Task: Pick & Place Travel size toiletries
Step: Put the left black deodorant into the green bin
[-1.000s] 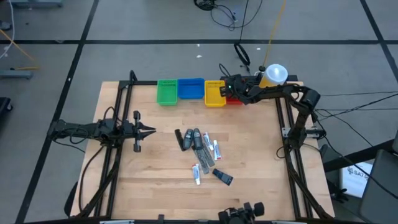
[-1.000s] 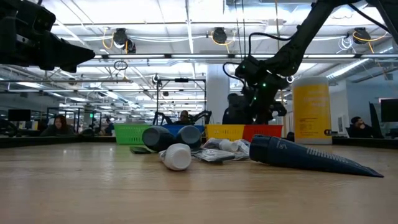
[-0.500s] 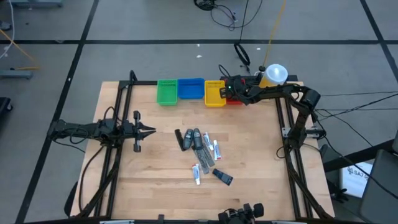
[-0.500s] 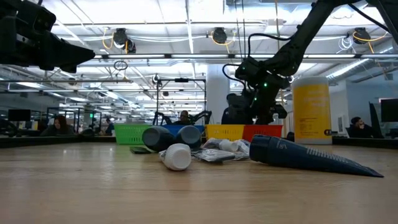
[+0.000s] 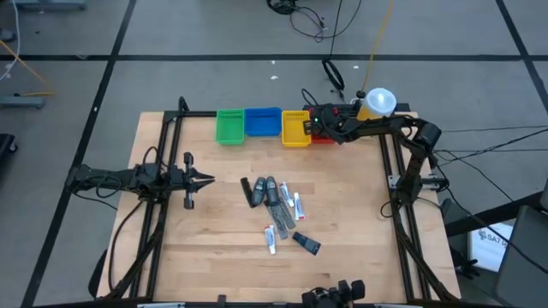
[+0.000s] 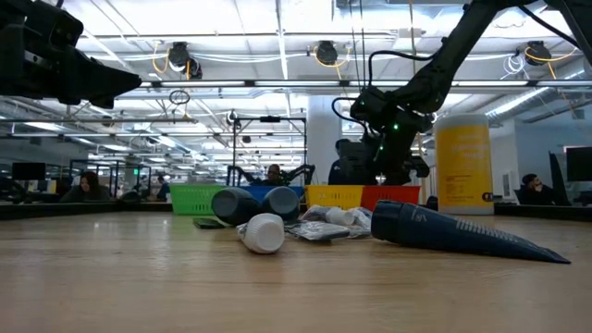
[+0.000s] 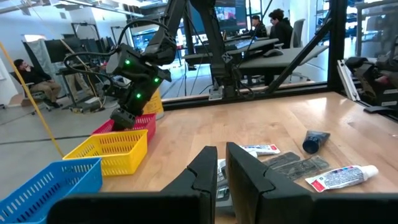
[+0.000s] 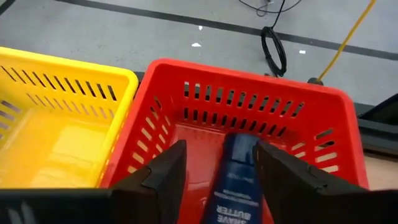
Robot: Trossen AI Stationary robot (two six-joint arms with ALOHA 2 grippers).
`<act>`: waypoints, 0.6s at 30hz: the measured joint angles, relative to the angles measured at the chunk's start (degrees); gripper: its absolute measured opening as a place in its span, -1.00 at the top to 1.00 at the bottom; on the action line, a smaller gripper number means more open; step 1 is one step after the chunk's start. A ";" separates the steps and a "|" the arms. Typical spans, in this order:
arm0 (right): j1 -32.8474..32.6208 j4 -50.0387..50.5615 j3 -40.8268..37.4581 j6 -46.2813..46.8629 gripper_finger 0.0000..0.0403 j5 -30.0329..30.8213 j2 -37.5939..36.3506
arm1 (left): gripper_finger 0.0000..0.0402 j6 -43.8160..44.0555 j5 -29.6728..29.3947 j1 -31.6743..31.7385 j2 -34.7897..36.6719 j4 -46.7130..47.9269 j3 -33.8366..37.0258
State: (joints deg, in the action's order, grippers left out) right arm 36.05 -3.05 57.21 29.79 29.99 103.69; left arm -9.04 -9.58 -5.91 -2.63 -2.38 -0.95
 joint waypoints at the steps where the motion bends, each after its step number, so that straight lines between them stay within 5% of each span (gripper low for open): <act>1: -0.01 0.17 0.00 -0.71 0.07 0.01 -0.83 | 0.81 -0.31 0.00 0.00 0.00 -0.01 0.00; 8: -5.18 -3.90 0.04 -11.50 -0.01 -0.98 -10.40 | 0.81 -4.03 -0.07 0.00 0.00 -2.07 0.13; 18: -22.74 -5.79 0.04 -28.52 0.05 -16.74 -15.46 | 0.81 -2.31 2.37 0.00 -4.07 -21.37 0.11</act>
State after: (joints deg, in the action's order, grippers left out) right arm 13.32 -8.84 57.25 1.27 13.25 88.23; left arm -11.35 -7.21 -5.92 -6.71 -23.76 -0.84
